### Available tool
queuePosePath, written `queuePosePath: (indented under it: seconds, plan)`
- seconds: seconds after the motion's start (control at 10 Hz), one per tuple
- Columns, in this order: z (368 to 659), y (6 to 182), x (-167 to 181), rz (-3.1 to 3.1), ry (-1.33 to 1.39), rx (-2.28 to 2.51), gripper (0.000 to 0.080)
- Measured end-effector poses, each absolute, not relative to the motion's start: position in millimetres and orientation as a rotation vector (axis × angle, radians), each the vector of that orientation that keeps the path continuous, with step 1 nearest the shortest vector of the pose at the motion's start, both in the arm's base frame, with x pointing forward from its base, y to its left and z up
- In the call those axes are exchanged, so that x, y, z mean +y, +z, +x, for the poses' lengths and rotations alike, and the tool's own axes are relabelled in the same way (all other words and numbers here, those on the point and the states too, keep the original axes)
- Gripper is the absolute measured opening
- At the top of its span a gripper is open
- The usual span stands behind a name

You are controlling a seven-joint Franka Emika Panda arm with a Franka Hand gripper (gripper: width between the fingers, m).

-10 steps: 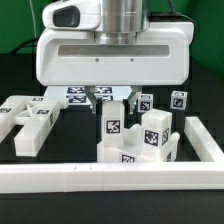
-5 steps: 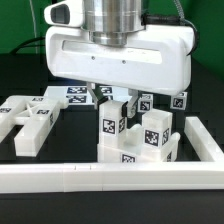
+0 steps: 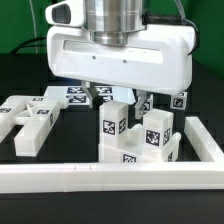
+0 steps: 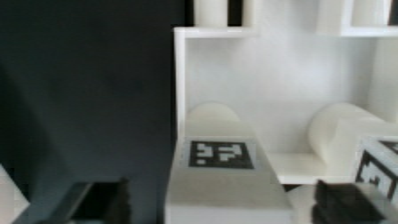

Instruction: Assemble chair

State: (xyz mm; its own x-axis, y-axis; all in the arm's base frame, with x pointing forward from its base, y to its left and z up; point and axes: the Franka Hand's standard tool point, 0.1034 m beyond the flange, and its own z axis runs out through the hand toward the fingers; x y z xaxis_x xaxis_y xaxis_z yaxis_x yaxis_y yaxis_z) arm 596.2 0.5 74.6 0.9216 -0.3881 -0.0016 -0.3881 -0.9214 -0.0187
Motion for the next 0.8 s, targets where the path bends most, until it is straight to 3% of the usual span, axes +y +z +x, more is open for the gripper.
queuePosePath:
  seconds: [0.1,0.2,0.8]
  plan:
    - [596.2,74.1,-2.8,-3.093,-0.005,0.437,0.0627]
    - [596.1,73.7,-7.2,-3.110,-0.006,0.287,0.0643]
    - [597.5,74.9,-9.2,-3.129,-0.006,-0.329,0.0649]
